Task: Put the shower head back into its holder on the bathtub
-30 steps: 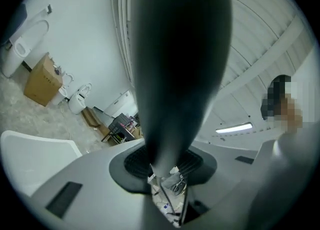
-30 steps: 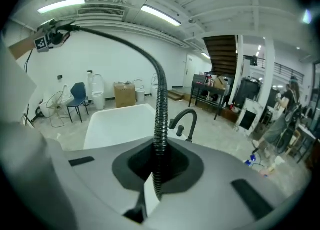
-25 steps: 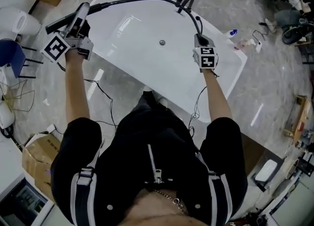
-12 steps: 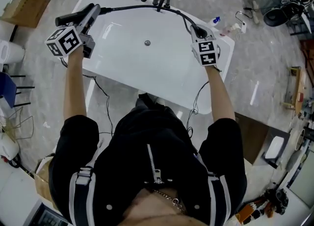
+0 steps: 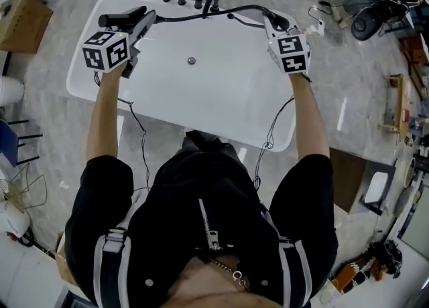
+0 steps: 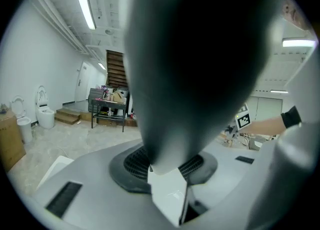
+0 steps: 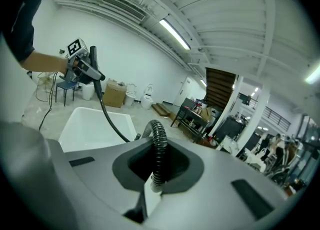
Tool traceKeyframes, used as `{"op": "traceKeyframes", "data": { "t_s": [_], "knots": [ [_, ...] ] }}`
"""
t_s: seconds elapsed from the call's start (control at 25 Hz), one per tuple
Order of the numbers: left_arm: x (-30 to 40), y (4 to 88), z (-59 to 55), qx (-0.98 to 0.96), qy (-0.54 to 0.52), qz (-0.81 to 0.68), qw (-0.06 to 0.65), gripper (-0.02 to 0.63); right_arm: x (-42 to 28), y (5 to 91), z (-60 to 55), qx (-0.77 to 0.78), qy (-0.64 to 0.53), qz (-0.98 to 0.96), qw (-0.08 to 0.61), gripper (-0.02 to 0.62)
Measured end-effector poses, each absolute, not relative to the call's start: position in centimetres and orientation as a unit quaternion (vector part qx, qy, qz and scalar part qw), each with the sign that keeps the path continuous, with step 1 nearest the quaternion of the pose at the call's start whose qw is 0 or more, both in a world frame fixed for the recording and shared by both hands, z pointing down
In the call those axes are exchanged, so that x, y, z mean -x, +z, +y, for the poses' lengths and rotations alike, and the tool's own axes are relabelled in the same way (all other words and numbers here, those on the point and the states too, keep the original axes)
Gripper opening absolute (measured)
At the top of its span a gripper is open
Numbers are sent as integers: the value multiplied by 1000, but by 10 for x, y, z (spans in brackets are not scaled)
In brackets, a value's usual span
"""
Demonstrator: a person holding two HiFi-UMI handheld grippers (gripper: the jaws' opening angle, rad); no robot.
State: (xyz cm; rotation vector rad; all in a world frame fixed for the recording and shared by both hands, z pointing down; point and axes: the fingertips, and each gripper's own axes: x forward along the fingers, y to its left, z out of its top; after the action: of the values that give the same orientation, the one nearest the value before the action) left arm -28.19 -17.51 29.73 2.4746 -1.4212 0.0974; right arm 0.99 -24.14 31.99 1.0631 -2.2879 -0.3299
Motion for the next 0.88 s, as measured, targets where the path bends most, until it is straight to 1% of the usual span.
{"op": "traceKeyframes", "data": {
  "t_s": [0.28, 0.52, 0.88],
  "knots": [
    [248, 307, -195, -876, 69, -457, 140, 141, 0, 295, -267, -393, -157, -854, 302, 9],
    [219, 323, -217, -883, 98, -438, 138, 141, -5, 294, -287, -395, -156, -855, 298, 9],
    [185, 339, -237, -889, 111, -419, 149, 141, -18, 278, -309, -399, -162, -858, 281, 9]
  ]
}}
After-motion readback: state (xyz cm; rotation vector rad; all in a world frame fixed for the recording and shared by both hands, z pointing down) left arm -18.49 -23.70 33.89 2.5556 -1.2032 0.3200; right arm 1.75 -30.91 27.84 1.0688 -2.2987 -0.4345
